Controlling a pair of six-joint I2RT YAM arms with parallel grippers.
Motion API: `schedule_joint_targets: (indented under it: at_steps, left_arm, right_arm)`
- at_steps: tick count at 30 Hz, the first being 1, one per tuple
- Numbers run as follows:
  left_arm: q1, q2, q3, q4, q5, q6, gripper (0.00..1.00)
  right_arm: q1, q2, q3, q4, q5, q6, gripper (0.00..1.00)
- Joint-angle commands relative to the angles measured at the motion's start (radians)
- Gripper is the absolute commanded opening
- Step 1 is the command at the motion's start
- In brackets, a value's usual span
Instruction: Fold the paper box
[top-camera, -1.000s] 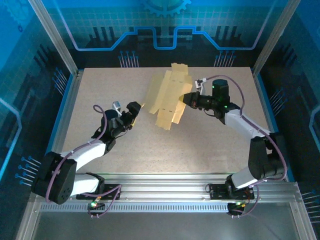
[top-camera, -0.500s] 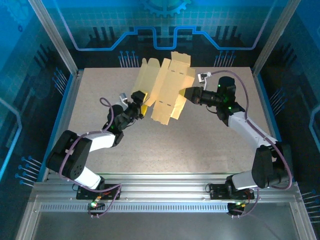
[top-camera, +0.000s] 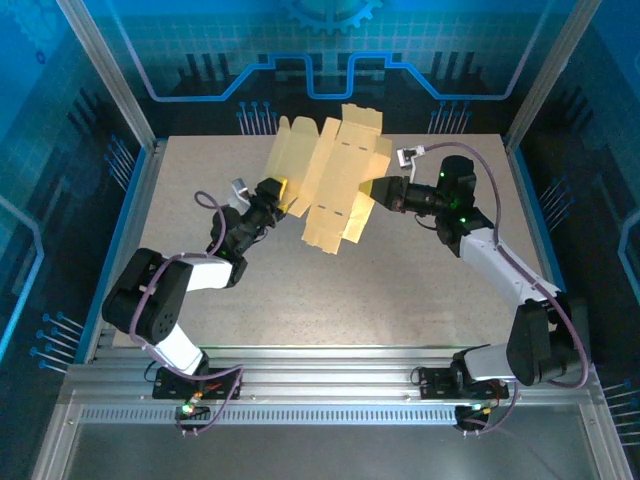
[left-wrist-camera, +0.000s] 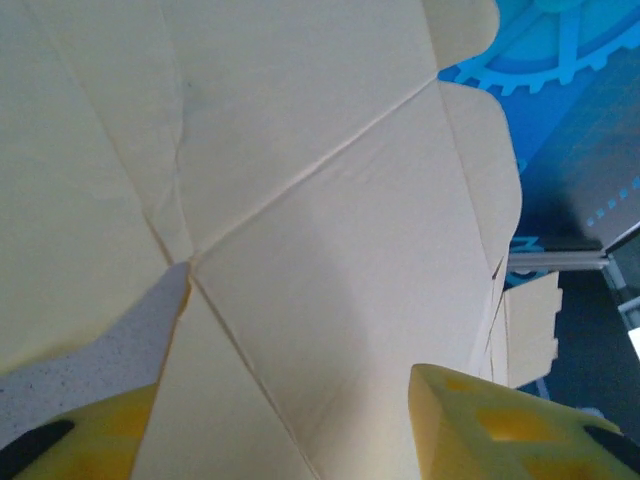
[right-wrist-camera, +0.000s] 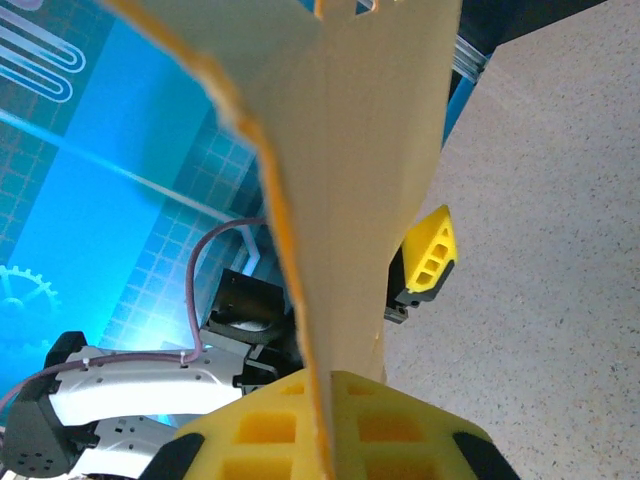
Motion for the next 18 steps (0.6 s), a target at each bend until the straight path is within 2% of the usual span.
schedule_joint_targets:
  at_steps: [1,3,6,9,13,15,18]
  left_arm:
    - [0.002,-0.018,-0.005,0.122,0.000,0.015,0.33]
    - [0.002,-0.029,-0.010,0.120,0.004,0.045,0.25]
    - [-0.001,-0.056,-0.024,0.099,0.003,0.115,0.18]
    - [-0.010,-0.089,-0.047,0.067,-0.018,0.191,0.14]
    - [-0.026,-0.125,-0.087,0.048,-0.050,0.311,0.11]
    - [-0.044,-0.159,-0.106,0.009,-0.079,0.410,0.11]
    - [-0.097,-0.221,-0.120,-0.102,-0.152,0.631,0.11]
  right_arm:
    - [-0.010,-0.022,0.002,-0.021,-0.013,-0.018,0.00]
    - [-0.007,-0.018,0.011,-0.079,-0.002,-0.047,0.00]
    - [0.004,-0.008,0.032,-0.163,0.022,-0.095,0.00]
    - [0.019,0.001,0.051,-0.237,0.060,-0.138,0.00]
    - [0.019,0.016,0.054,-0.253,0.091,-0.116,0.00]
    - [0.023,0.026,0.071,-0.306,0.125,-0.121,0.00]
    - [0.046,0.051,0.126,-0.453,0.203,-0.168,0.00]
